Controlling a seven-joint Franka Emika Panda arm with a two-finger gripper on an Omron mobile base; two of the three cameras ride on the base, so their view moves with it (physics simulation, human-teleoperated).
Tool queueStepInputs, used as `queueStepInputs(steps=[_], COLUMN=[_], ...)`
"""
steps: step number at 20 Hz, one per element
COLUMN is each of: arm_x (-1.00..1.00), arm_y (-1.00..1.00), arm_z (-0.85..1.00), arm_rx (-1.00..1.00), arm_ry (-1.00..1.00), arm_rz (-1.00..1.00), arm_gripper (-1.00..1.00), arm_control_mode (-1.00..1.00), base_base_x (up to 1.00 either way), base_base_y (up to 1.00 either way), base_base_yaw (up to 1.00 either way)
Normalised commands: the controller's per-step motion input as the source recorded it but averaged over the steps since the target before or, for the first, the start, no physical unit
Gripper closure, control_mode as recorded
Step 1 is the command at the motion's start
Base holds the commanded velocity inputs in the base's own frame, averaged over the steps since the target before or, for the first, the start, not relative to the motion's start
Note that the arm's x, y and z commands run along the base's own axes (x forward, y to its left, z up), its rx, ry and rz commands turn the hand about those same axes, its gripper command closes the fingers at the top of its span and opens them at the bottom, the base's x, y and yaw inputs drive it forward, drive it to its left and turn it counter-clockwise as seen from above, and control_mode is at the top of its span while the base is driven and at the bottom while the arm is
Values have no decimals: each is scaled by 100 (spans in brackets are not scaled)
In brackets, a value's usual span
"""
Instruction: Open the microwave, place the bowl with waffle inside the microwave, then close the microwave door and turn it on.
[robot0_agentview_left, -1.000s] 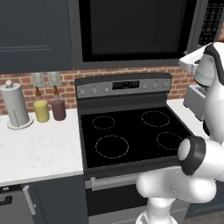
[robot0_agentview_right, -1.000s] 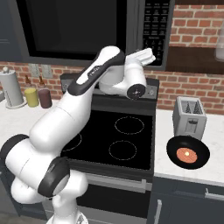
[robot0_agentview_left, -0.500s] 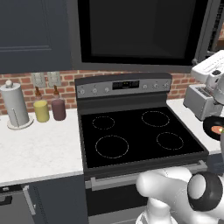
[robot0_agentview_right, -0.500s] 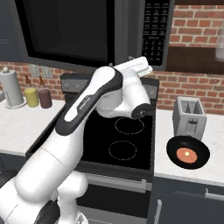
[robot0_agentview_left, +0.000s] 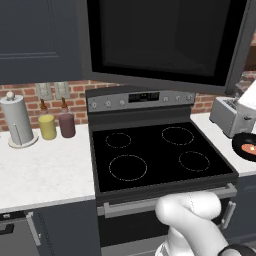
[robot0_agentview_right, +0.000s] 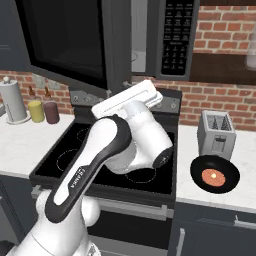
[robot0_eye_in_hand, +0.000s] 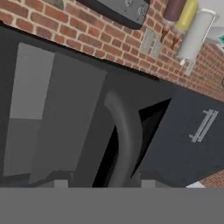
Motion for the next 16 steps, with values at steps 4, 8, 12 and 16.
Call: queueStepInputs(steps=[4,8,12,16], arm_x=[-100,-97,31,99], arm_y=[2,-29,-73,-73], arm_z=[-49,-24,-9,-22], arm_rx=[-17,-14,-3,0], arm_ry=[0,-3,-6,-4], arm_rz=[38,36,35,44], arm_gripper=[-100,-100,-100,-100], arm_control_mode=[-100,-100,-100,-100], base_base_x=[0,0,0,0], base_base_y=[0,0,0,0], base_base_yaw=[0,0,0,0])
